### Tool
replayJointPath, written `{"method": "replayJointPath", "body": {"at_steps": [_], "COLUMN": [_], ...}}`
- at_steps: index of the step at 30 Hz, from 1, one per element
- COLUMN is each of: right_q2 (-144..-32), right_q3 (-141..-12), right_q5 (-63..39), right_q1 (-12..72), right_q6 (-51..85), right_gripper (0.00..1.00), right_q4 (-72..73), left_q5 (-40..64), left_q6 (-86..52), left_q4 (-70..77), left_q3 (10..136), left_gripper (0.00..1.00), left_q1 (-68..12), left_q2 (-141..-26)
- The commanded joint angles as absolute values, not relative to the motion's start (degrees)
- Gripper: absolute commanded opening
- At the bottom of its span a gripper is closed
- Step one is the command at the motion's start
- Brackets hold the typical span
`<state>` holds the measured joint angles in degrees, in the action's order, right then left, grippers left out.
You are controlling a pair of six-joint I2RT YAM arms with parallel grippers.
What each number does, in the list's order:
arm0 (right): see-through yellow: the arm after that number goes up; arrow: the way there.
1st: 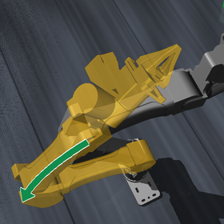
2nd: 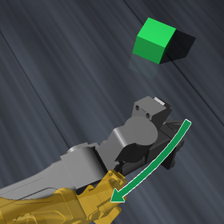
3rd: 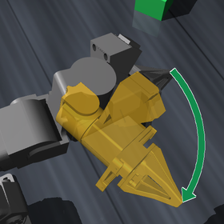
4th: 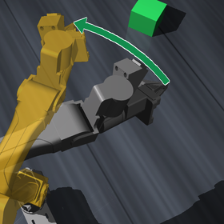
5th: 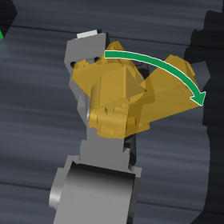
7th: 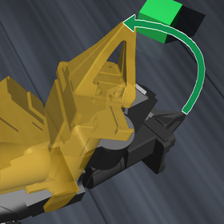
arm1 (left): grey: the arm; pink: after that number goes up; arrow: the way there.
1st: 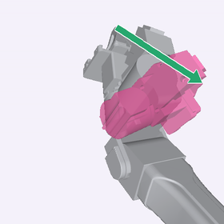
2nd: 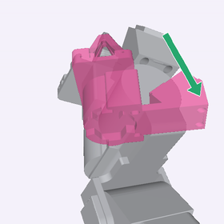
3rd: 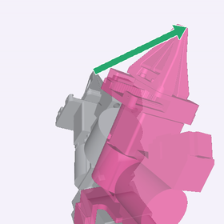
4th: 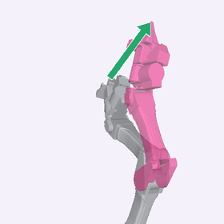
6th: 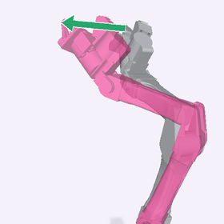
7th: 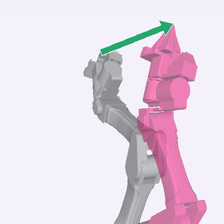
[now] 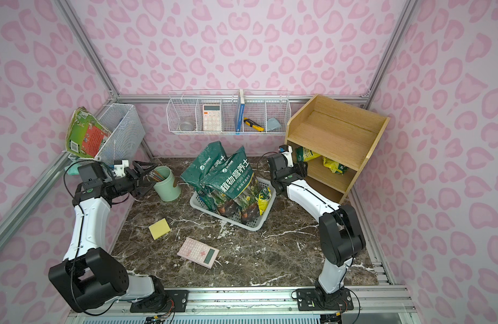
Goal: Take down the fertilizer bag from the shelf
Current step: Pick up the fertilizer bag from the shelf.
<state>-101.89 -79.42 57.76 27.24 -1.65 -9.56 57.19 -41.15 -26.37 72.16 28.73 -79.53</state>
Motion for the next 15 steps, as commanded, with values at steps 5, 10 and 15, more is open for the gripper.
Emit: {"method": "replayJointPath", "body": {"at_steps": [5, 10, 15], "right_q2": [-105.5, -104.8, -102.6], "right_q3": [-84.2, -84.7, -82.1], "right_q5": [55.7, 50.3, 47.4], "right_q1": [23.9, 22.9, 24.5], "right_q6": [-1.4, 0.3, -1.8], "right_gripper": [0.58, 0.6, 0.64], "right_q4": [-12.4, -14.4, -11.8], "left_q5": [59.0, 59.2, 59.2], "left_q6": [-42.4, -43.1, -43.1], "left_q4": [-24.3, -23.5, -23.3], "left_q3": [71.8, 71.7, 71.3], "left_gripper": [0.99, 0.99, 0.99], "left_q1": [30.6, 31.2, 31.2], "left_q2": [-80.0, -80.1, -79.8]}}
